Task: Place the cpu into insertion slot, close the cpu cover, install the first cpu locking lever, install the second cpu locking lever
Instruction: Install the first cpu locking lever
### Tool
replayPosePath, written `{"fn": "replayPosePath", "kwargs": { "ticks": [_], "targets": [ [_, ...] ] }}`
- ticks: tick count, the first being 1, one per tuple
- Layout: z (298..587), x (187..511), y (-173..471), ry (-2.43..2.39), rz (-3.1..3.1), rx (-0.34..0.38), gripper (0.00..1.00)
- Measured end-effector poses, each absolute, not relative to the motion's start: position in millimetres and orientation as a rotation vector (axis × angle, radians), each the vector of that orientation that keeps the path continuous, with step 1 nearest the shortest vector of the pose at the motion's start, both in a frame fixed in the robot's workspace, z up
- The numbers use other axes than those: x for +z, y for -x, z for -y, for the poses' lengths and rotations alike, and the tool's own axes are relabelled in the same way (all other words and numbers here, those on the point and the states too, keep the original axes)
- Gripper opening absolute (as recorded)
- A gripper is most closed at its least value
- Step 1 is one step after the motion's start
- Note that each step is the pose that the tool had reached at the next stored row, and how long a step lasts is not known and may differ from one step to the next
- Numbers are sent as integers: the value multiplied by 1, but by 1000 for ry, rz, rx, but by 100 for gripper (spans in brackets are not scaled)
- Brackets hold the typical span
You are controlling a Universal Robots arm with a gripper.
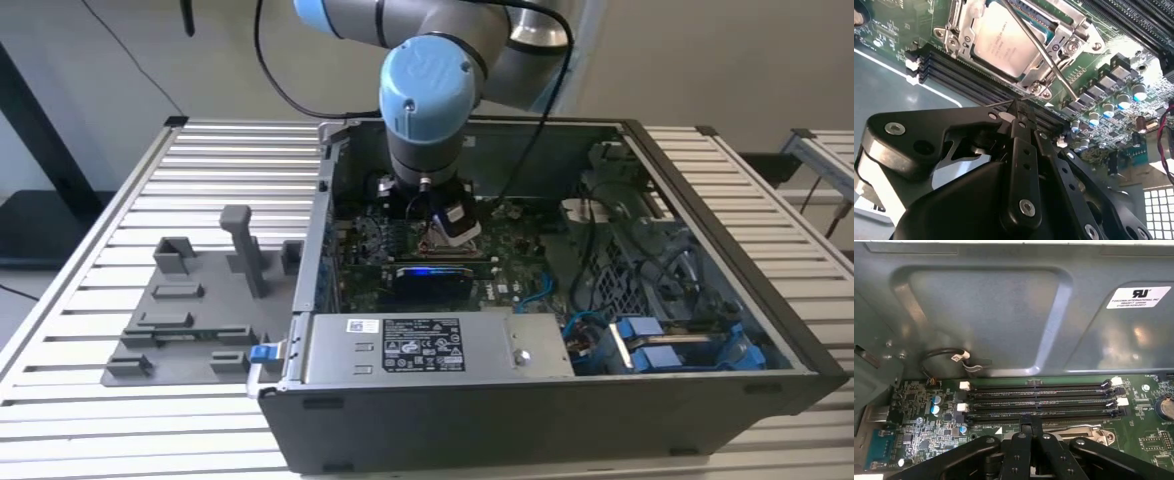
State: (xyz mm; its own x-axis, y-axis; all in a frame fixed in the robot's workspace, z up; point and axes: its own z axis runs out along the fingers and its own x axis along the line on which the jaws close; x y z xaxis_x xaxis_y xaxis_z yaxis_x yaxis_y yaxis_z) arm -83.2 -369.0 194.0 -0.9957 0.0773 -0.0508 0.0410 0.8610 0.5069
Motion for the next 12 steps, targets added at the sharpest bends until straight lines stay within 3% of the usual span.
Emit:
{"fn": "replayPosePath", "kwargs": {
  "ticks": [12],
  "targets": [
    [365, 191, 77, -95, -2965, 801, 11]
  ]
}}
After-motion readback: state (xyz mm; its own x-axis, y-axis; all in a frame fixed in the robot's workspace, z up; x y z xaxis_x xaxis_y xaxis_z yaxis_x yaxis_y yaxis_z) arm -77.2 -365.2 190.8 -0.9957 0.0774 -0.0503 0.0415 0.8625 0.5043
